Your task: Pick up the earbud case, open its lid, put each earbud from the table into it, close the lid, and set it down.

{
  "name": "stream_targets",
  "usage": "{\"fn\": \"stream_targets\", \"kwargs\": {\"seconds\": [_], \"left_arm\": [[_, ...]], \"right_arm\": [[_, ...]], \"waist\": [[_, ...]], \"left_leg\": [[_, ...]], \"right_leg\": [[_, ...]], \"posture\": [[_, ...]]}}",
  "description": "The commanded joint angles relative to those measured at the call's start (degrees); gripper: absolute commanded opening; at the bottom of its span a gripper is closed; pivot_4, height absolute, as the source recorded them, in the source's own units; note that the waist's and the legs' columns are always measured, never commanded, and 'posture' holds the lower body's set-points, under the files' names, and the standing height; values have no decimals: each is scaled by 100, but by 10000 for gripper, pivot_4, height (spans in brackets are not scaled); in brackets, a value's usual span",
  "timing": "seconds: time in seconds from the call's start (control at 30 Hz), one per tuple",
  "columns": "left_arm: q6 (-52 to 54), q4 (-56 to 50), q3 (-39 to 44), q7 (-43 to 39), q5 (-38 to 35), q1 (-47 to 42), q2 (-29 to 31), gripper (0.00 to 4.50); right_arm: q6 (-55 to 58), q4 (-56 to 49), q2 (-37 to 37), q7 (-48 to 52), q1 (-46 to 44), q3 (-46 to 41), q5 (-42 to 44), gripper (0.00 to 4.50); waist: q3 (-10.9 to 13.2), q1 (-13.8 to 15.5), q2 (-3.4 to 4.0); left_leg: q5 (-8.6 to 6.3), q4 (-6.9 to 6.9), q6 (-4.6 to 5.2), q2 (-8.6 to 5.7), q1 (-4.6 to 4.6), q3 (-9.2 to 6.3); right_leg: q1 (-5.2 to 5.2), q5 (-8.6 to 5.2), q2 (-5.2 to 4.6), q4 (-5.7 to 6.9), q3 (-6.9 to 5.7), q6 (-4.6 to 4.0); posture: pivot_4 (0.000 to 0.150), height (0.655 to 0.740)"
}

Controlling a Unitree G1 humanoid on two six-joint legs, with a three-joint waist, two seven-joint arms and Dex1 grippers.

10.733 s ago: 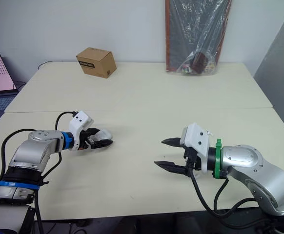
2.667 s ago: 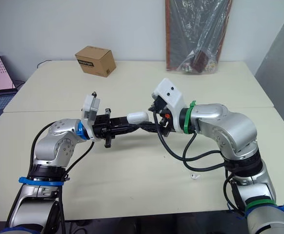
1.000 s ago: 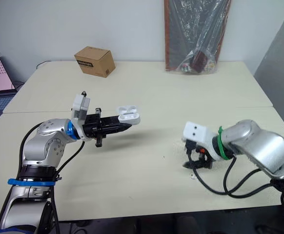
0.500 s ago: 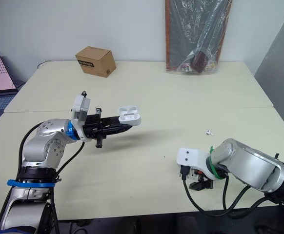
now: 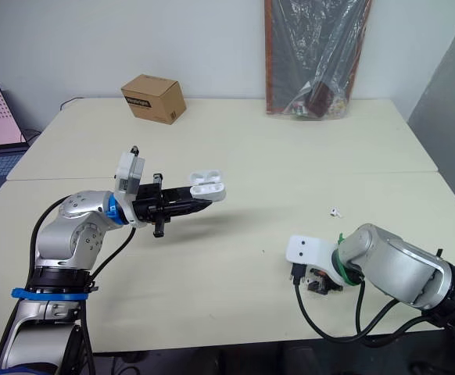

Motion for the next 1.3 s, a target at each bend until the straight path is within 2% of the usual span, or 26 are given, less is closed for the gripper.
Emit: {"fn": "stream_targets", "kwargs": {"seconds": [0.03,0.13,0.23,0.33,0.37,0.63,0.97,1.2,1.3], "left_arm": [[-25,-232,17,31,-42,-8,62,7564],[-17,-251,15,51,-46,-1,58,7564],[-2,-276,6,78,-56,7,54,7564],[9,-291,5,87,-62,15,60,7564],[13,-296,6,89,-64,17,61,7564],[34,-338,9,138,-56,37,54,7564],[58,-423,18,224,-64,77,67,7564],[80,-521,62,273,-83,174,126,7564],[82,-546,66,289,-90,195,135,7564]], "right_arm": [[42,-74,1,4,-29,101,-104,21392],[58,-96,12,21,-21,104,-141,21392],[60,-118,13,31,-19,106,-156,15304],[54,-122,11,36,-28,112,-169,4788],[51,-121,7,39,-31,117,-174,3755],[-118,6,-68,128,-109,185,-301,3778],[-1472,1410,-9,707,-637,715,-1406,3778],[-1738,1551,72,1076,-528,630,-1779,3778],[-1744,1547,107,1187,-485,602,-1879,14267]], "waist": [[0,0,-1],[0,0,-1],[0,0,0],[0,0,0],[0,0,0],[0,0,0],[0,-2,-1],[-1,-2,-1],[-1,-1,-1]], "left_leg": [[0,0,0,0,0,0],[0,1,0,0,6,0],[0,1,0,0,9,0],[0,0,0,0,9,0],[0,0,0,0,9,0],[0,0,0,0,9,0],[1,2,-1,0,15,3],[1,2,-1,0,15,1],[1,4,-1,0,16,1]], "right_leg": [[1,0,0,0,0,0],[6,0,0,0,0,0],[9,0,0,0,0,1],[9,-1,0,0,0,1],[9,-1,0,0,0,1],[9,-1,0,0,0,2],[12,2,0,1,2,5],[13,2,0,1,2,5],[16,2,0,1,2,5]], "posture": [[1500,7400],[1500,7400],[1500,7400],[1500,7400],[1500,7400],[1500,7400],[1500,7400],[1500,7400],[1500,7400]]}}
